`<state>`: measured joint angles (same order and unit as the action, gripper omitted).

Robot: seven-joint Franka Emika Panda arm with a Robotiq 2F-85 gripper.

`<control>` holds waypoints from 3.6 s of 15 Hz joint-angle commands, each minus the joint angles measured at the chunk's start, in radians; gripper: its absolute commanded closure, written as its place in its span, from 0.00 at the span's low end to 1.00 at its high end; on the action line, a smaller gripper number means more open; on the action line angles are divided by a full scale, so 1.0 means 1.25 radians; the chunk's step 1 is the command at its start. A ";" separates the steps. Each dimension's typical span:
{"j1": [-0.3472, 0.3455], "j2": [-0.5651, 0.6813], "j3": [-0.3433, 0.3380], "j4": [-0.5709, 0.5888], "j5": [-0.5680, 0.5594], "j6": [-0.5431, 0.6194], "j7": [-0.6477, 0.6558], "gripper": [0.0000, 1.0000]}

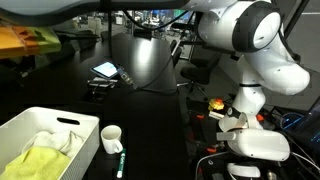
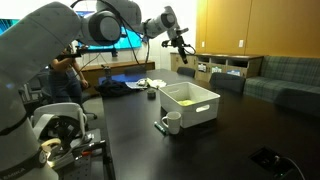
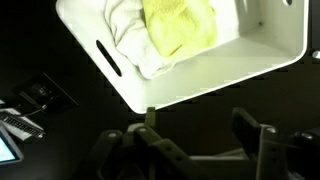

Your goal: Pick up the towels and put them in the container. Pick up the pen and the small tape and put them in the cup.

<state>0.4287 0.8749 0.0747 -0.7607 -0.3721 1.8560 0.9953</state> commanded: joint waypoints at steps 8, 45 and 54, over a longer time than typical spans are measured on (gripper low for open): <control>-0.069 -0.135 0.106 -0.305 0.167 0.068 0.041 0.00; -0.081 -0.321 0.031 -1.104 0.508 0.608 0.242 0.00; -0.055 -0.233 -0.007 -1.018 0.477 0.577 0.344 0.00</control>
<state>0.3408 0.5510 0.0904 -2.0818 0.2491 2.6064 1.3661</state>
